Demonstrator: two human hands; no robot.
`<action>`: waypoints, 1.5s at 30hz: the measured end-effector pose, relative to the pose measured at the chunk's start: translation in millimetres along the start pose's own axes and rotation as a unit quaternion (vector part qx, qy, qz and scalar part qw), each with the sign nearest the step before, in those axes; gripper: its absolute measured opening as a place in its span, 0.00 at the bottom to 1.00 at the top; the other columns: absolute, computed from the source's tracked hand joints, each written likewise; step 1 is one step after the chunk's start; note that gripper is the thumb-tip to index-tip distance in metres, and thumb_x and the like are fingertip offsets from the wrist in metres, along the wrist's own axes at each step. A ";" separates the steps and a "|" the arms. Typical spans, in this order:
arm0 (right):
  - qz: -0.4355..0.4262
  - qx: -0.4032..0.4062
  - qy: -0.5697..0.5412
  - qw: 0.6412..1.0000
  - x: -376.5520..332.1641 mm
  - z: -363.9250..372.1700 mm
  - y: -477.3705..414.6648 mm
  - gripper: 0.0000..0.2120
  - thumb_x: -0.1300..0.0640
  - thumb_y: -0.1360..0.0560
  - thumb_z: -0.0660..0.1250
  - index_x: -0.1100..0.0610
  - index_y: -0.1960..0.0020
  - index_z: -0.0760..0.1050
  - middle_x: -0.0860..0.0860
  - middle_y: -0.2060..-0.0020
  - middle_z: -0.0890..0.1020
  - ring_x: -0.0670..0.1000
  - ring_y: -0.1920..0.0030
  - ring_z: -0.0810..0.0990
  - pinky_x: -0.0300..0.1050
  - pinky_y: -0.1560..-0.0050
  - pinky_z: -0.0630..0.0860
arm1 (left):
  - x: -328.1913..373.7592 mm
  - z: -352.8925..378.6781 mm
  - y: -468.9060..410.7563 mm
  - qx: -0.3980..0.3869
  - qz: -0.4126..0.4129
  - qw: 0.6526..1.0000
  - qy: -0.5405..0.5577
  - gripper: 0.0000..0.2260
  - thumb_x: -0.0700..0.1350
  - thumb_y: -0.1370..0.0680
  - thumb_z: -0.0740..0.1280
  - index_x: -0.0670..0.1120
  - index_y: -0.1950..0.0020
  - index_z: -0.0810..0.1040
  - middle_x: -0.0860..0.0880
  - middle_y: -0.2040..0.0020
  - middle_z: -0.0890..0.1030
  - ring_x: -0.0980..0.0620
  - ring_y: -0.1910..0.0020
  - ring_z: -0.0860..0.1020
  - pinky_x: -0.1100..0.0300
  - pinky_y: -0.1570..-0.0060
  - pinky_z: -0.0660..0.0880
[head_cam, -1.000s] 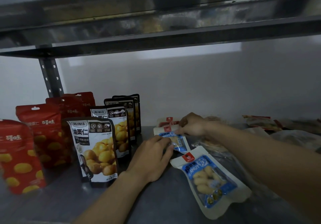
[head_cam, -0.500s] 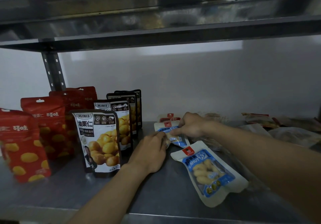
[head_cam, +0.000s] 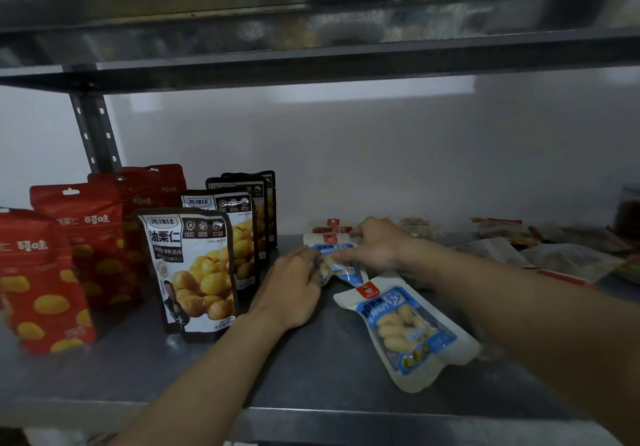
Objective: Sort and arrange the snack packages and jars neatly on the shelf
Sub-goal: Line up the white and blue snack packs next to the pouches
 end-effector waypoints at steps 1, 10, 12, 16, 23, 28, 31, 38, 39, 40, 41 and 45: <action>-0.008 0.012 -0.011 1.000 -1.7 -5.4 3.2 0.29 0.42 0.29 0.72 0.57 0.34 0.74 0.52 0.43 0.81 0.52 0.45 0.80 0.43 0.45 0.76 | 1.0 -2.7 0.2 0.008 -0.004 1.000 0.006 0.16 0.43 0.20 0.62 0.46 0.32 0.73 0.47 0.35 0.76 0.49 0.37 0.72 0.63 0.43 0.65; -0.028 0.030 0.072 0.997 -7.3 -54.0 64.0 0.36 0.36 0.32 0.72 0.55 0.31 0.71 0.54 0.36 0.77 0.53 0.39 0.77 0.43 0.41 0.73 | 28.0 -24.4 22.2 0.053 0.001 0.999 0.009 0.22 0.52 0.21 0.64 0.46 0.29 0.70 0.45 0.34 0.74 0.47 0.36 0.72 0.59 0.38 0.68; -0.007 0.015 0.129 0.992 -9.8 -57.7 86.4 0.32 0.37 0.31 0.72 0.55 0.35 0.74 0.53 0.40 0.79 0.52 0.47 0.80 0.40 0.51 0.74 | 33.8 -26.7 32.1 0.065 -0.005 0.998 0.008 0.22 0.55 0.22 0.63 0.48 0.31 0.71 0.45 0.37 0.76 0.46 0.38 0.73 0.55 0.41 0.72; 0.025 -0.032 0.201 0.979 -5.6 -38.2 121.8 0.21 0.37 0.31 0.71 0.53 0.50 0.77 0.49 0.53 0.81 0.53 0.52 0.79 0.44 0.54 0.76 | 43.1 -23.4 60.3 0.023 -0.069 0.997 -0.012 0.25 0.65 0.26 0.61 0.54 0.34 0.72 0.44 0.42 0.80 0.42 0.42 0.76 0.53 0.49 0.74; 0.062 0.040 0.186 0.980 -5.3 -9.2 157.4 0.24 0.34 0.27 0.63 0.54 0.46 0.78 0.49 0.50 0.80 0.54 0.46 0.77 0.46 0.51 0.71 | 72.0 0.1 85.0 -0.104 -0.040 0.989 0.093 0.26 0.61 0.26 0.66 0.56 0.29 0.69 0.51 0.32 0.74 0.46 0.32 0.68 0.52 0.34 0.65; 0.026 0.141 0.076 0.987 -14.1 0.0 168.9 0.23 0.41 0.25 0.67 0.58 0.40 0.79 0.48 0.59 0.80 0.52 0.54 0.77 0.40 0.62 0.67 | 67.0 -8.4 91.0 -0.074 -0.080 0.962 0.249 0.23 0.51 0.26 0.71 0.49 0.32 0.74 0.51 0.36 0.77 0.55 0.40 0.75 0.65 0.45 0.69; -0.006 0.181 0.012 0.983 -24.3 -0.9 166.5 0.23 0.46 0.24 0.68 0.57 0.35 0.77 0.46 0.53 0.81 0.49 0.50 0.76 0.33 0.61 0.65 | 64.7 -21.4 89.1 -0.040 -0.080 0.958 0.272 0.23 0.50 0.24 0.69 0.47 0.30 0.73 0.51 0.35 0.76 0.57 0.40 0.72 0.68 0.46 0.66; 0.000 0.169 -0.096 0.981 -34.4 10.4 130.5 0.20 0.48 0.26 0.71 0.57 0.38 0.79 0.41 0.68 0.73 0.40 0.65 0.72 0.29 0.68 0.65 | 41.4 -39.0 69.7 -0.042 -0.100 0.976 0.191 0.22 0.50 0.22 0.66 0.47 0.30 0.71 0.48 0.36 0.77 0.51 0.39 0.75 0.63 0.45 0.69; 0.003 0.165 -0.105 0.981 -33.2 14.2 126.7 0.21 0.47 0.27 0.72 0.58 0.39 0.79 0.42 0.67 0.75 0.42 0.64 0.73 0.32 0.67 0.66 | 38.3 -38.5 69.8 -0.047 -0.100 0.978 0.179 0.21 0.51 0.22 0.66 0.47 0.30 0.72 0.48 0.37 0.78 0.50 0.39 0.76 0.63 0.46 0.69; 0.005 0.161 -0.110 0.981 -31.8 17.8 123.9 0.22 0.46 0.27 0.72 0.58 0.39 0.79 0.44 0.65 0.77 0.43 0.62 0.74 0.33 0.65 0.67 | 35.8 -37.6 70.3 -0.051 -0.100 0.979 0.168 0.21 0.51 0.22 0.66 0.47 0.31 0.73 0.48 0.37 0.78 0.50 0.39 0.76 0.64 0.47 0.69; 0.008 0.157 -0.109 0.981 -30.4 21.2 122.1 0.22 0.46 0.27 0.72 0.58 0.39 0.79 0.45 0.63 0.78 0.43 0.61 0.74 0.34 0.64 0.67 | 33.7 -36.5 70.9 -0.054 -0.099 0.981 0.159 0.21 0.51 0.22 0.66 0.46 0.31 0.73 0.48 0.36 0.78 0.50 0.38 0.75 0.66 0.49 0.67; 0.006 0.150 -0.113 0.982 -23.4 28.9 120.5 0.21 0.46 0.26 0.71 0.58 0.38 0.79 0.44 0.62 0.77 0.42 0.61 0.73 0.29 0.66 0.65 | 31.8 -32.4 71.2 -0.071 -0.094 0.982 0.146 0.23 0.52 0.22 0.66 0.48 0.28 0.70 0.48 0.32 0.75 0.49 0.33 0.71 0.65 0.44 0.66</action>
Point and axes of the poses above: each hand's wrist, its own y-axis away from the middle knuckle, its own z-axis out of the palm, x = y × z, the point moved 6 cm from there along -y, towards the middle knuckle
